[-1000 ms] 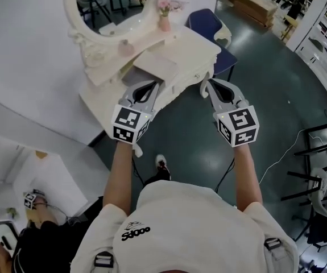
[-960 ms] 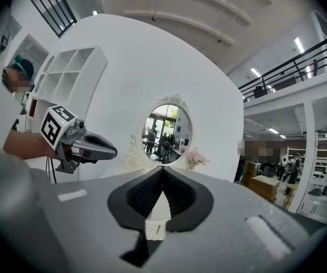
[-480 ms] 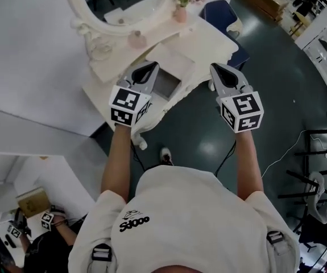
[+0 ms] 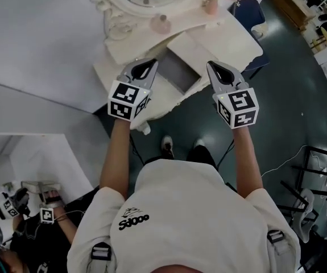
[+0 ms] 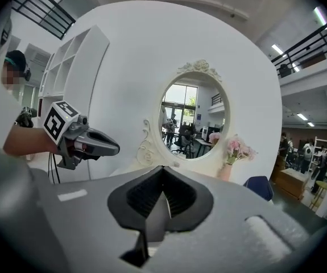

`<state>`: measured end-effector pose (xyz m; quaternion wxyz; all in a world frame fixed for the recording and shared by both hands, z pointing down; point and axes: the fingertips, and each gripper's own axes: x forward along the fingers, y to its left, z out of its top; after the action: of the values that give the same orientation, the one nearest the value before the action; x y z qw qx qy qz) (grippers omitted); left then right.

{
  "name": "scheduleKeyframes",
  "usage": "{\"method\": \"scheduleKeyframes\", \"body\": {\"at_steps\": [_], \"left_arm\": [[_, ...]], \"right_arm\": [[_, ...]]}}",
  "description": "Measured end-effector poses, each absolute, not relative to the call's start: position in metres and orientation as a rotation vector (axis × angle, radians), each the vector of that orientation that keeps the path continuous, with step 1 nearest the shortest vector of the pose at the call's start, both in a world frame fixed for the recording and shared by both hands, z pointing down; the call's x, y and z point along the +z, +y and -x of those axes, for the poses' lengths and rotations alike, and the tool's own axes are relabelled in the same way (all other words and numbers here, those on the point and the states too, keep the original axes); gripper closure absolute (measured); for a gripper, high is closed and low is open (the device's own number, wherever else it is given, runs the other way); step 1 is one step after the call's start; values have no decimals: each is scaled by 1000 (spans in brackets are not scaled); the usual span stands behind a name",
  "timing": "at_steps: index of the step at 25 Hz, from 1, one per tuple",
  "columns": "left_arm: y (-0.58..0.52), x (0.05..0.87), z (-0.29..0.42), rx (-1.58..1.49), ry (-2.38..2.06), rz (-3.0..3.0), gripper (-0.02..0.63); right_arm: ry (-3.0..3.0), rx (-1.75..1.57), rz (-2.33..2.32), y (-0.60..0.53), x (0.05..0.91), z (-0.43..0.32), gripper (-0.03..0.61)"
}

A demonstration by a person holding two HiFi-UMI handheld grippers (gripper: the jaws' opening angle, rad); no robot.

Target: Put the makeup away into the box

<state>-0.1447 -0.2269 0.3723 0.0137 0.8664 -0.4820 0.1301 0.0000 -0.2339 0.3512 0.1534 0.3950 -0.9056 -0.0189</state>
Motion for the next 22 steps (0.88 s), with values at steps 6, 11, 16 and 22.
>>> {"method": "scheduleKeyframes", "body": {"at_steps": [6,11,16,22], "left_arm": [[-224,426,183,466,-1594,-2488,565],[-203,488,204,526,-1636,-2260,517],[-198,543,214,548,-1638,-2119,456],[-188,601,224,581,-1630,-1983,402]], "right_arm": [[-2641,-63,-906,-243,386,39,577],[-2642,6,-704,-240,429,65,577],[-2612,48,-608,-246,468,78,577],[-2570,113,-550,-239,508,79,577]]}}
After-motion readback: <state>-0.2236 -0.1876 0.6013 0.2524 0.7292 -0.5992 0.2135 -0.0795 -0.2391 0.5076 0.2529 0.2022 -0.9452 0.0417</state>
